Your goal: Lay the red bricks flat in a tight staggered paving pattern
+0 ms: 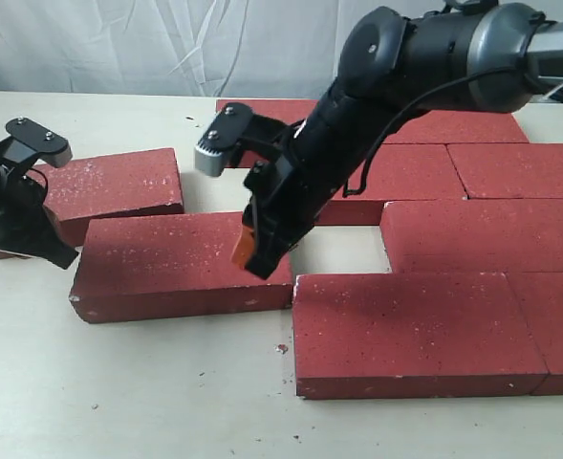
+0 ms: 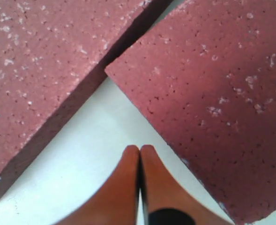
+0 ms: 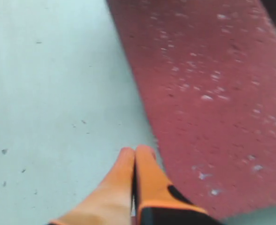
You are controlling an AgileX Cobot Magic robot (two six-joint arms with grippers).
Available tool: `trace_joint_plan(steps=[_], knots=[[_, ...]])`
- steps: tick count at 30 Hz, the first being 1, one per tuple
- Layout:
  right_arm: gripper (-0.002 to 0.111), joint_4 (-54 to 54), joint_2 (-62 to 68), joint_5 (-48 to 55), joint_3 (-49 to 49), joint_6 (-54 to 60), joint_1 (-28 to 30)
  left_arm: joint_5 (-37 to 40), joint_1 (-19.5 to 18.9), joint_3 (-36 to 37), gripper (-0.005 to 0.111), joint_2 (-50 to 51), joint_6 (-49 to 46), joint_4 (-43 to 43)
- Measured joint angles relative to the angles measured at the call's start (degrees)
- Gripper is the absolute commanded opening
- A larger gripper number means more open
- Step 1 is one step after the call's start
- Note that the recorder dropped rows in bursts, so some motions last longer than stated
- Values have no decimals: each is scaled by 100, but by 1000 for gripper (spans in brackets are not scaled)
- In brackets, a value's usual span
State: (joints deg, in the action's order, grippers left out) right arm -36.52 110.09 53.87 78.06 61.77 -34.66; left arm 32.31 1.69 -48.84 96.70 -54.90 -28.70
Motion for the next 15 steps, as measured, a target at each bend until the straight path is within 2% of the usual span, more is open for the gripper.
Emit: trace_joint_plan(steps=[10,15], knots=[[-1,488,475,25,0,246,-664,133,0,0,0,0,-10,-162],[-1,629,658,-357,0,254,-707,360,0,0,0,0,-10,-248]])
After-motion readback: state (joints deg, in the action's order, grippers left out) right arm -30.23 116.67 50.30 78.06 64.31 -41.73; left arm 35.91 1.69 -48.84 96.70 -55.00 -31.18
